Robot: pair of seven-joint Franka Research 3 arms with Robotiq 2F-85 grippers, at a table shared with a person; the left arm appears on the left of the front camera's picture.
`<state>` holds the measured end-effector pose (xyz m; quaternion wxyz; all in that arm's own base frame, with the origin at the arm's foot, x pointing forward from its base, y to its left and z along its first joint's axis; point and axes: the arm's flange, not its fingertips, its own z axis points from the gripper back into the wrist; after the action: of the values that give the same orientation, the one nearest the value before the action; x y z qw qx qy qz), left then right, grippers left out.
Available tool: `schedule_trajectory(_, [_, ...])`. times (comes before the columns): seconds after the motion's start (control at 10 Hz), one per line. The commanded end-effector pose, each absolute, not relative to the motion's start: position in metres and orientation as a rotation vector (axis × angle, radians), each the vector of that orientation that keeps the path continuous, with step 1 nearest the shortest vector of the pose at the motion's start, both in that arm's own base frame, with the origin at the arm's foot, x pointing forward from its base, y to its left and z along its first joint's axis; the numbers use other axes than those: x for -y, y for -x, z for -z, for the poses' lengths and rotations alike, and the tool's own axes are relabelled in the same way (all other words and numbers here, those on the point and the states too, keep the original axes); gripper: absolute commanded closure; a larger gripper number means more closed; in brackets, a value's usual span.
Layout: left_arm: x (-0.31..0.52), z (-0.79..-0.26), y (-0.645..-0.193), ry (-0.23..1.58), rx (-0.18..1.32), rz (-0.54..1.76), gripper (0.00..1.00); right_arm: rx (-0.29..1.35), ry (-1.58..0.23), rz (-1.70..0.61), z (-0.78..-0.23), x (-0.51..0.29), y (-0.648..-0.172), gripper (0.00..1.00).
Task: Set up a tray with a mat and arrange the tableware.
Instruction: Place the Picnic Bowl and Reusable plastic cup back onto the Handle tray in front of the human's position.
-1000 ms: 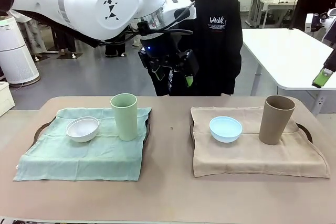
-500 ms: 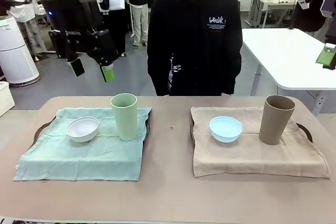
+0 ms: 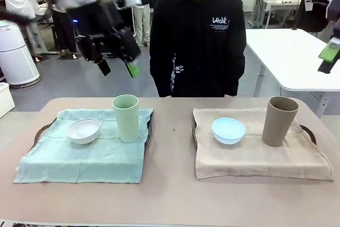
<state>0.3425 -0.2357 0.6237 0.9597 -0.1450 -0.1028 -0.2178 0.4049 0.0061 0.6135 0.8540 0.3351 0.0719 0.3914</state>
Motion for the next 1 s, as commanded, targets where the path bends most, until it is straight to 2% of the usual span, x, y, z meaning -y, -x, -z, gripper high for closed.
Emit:
schedule_trajectory(0.0, [0.136, -0.582, -0.312, 0.634, 0.409, 0.406, 0.02, -0.131, -1.4, -0.699, -0.58, 0.061, -0.421, 0.0])
schedule_trajectory(0.1, [0.095, -0.56, -0.292, 0.812, 0.528, 0.392, 0.02, -0.047, -1.626, -0.624, -0.562, 0.104, -0.417, 0.0])
schedule_trajectory(0.2, [0.069, -0.553, -0.275, 0.969, 0.522, 0.468, 0.02, -0.04, -1.788, -0.585, -0.547, 0.12, -0.408, 0.0])
schedule_trajectory(0.3, [0.066, -0.534, -0.266, 0.897, 0.386, 0.327, 0.02, -0.121, -1.697, -0.555, -0.536, 0.119, -0.397, 0.0])
schedule_trajectory(0.4, [0.088, -0.573, -0.309, 0.739, 0.454, 0.347, 0.02, -0.092, -1.211, -0.801, -0.55, 0.107, -0.403, 0.0])
schedule_trajectory(0.5, [0.063, -0.546, -0.285, 0.853, 0.462, 0.339, 0.02, -0.096, -1.365, -0.741, -0.515, 0.113, -0.397, 0.0])
schedule_trajectory(0.6, [0.074, -0.567, -0.288, 0.923, 0.472, 0.43, 0.02, -0.131, -1.552, -0.632, -0.514, 0.103, -0.389, 0.0])
schedule_trajectory(0.9, [0.019, -0.581, -0.308, 1.073, 0.555, 0.338, 0.02, -0.125, -1.654, -0.325, -0.49, 0.111, -0.319, 0.0])
